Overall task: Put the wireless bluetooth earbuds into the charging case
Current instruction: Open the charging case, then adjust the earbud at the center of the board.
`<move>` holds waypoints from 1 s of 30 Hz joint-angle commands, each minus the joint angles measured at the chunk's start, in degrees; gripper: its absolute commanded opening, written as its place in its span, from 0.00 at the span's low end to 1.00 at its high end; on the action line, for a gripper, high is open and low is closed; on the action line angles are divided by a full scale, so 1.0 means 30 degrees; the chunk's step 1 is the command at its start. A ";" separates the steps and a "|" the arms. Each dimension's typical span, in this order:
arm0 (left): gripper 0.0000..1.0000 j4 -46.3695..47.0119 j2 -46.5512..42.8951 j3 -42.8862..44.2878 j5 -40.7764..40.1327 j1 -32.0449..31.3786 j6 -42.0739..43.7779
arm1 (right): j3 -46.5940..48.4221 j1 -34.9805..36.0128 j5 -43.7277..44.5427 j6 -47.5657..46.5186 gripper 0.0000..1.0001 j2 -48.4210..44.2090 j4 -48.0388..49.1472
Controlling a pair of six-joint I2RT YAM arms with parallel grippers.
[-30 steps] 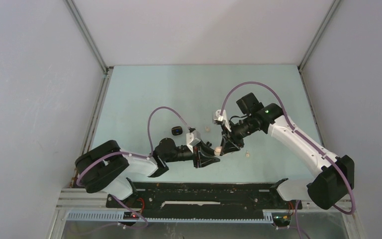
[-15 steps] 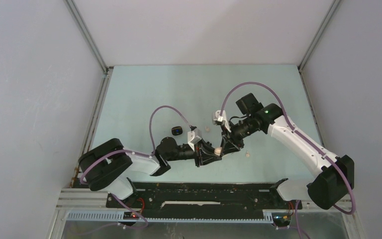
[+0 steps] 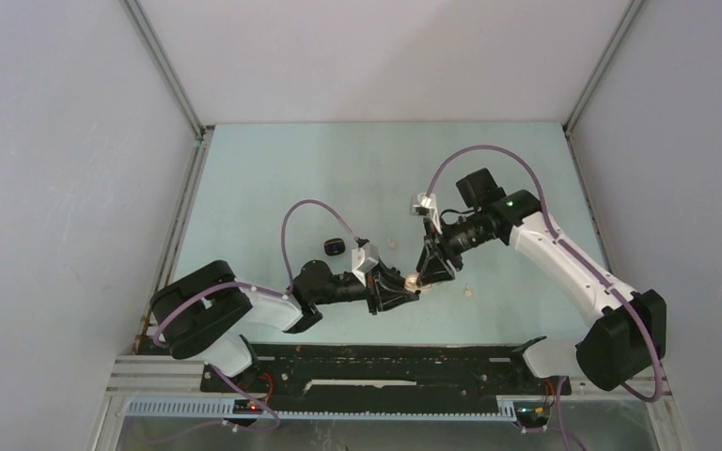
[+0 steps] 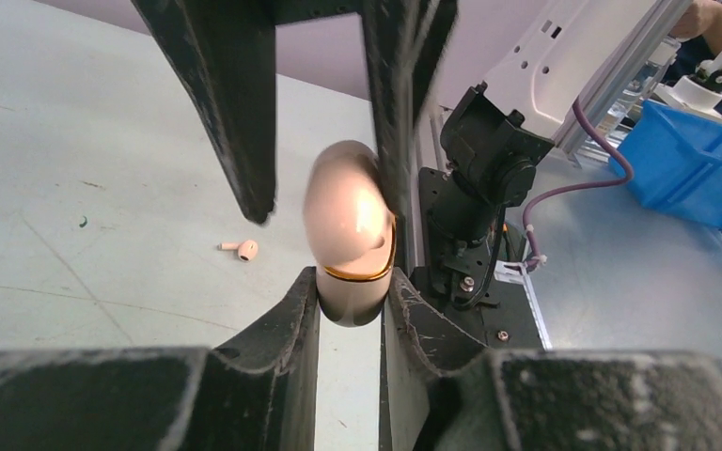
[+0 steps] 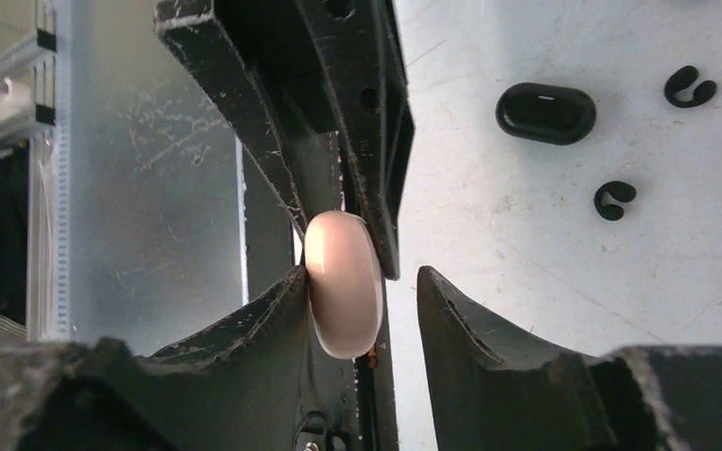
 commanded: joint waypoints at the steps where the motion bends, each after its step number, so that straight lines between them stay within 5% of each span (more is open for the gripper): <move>1: 0.00 0.1320 -0.0225 -0.0279 0.0249 -0.0152 0.0604 | 0.0776 -0.1407 -0.1583 0.1675 0.48 0.0289 0.1429; 14: 0.00 0.0638 -0.1100 -0.0782 -0.0696 -0.0123 0.0598 | 0.1095 -0.6318 -0.6146 0.2465 0.49 -0.0643 0.1744; 30: 0.00 -0.3930 -0.5035 -0.1565 -0.2522 -0.0112 0.1419 | -0.3793 -0.7814 0.5742 0.2273 0.46 -0.4421 0.4073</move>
